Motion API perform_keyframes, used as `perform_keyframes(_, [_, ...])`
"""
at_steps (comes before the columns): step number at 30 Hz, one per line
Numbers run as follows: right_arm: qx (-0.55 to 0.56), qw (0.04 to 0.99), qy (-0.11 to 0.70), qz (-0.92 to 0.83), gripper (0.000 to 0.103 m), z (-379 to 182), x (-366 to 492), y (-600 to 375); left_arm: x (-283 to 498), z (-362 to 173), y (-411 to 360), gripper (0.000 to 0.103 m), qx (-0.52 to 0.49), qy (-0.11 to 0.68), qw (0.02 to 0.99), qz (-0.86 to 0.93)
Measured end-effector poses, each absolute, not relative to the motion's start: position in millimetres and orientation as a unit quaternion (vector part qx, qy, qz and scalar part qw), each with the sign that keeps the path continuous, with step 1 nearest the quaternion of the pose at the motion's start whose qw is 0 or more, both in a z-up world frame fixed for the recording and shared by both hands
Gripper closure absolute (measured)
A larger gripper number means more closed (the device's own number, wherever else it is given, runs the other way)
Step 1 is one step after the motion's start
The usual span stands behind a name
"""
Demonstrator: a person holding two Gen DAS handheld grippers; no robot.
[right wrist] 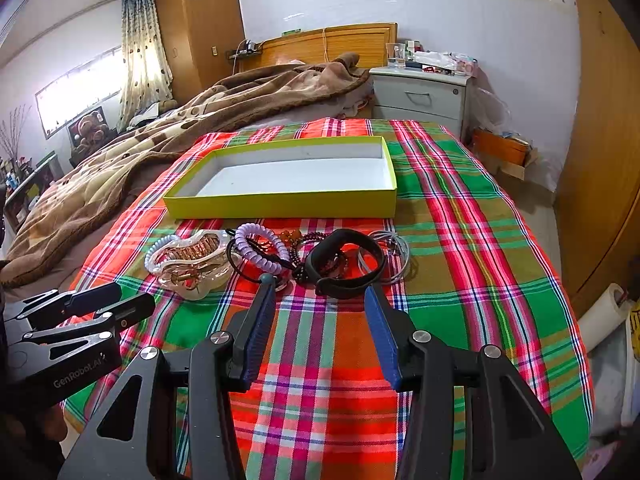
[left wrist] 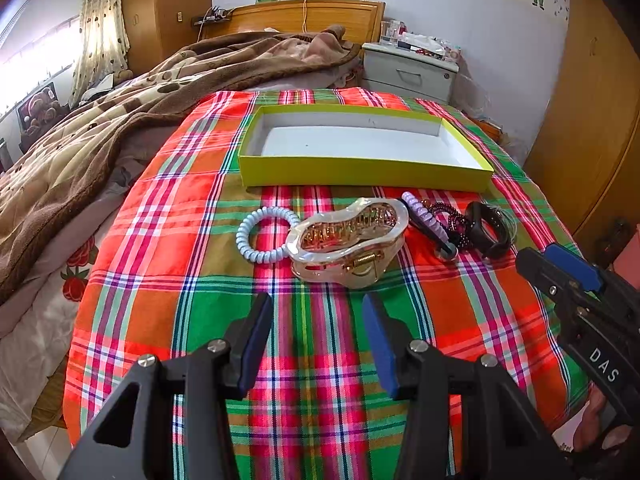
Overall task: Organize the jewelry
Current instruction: 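Grasp the clear claw clip with the left tool while the right grasps the black band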
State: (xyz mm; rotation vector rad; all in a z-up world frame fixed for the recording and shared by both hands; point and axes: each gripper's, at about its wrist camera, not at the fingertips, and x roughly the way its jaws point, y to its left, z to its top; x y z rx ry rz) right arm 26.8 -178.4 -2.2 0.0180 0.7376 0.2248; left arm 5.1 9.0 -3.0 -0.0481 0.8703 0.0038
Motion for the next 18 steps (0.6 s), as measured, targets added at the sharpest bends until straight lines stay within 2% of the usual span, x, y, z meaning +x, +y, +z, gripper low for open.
perform_keyframes(18, [0.065,0.914,0.387,0.107,0.056,-8.7,64.9,-212.3,40.8,-1.6,44.5,0.054,-0.096,0.447,0.887,-0.059])
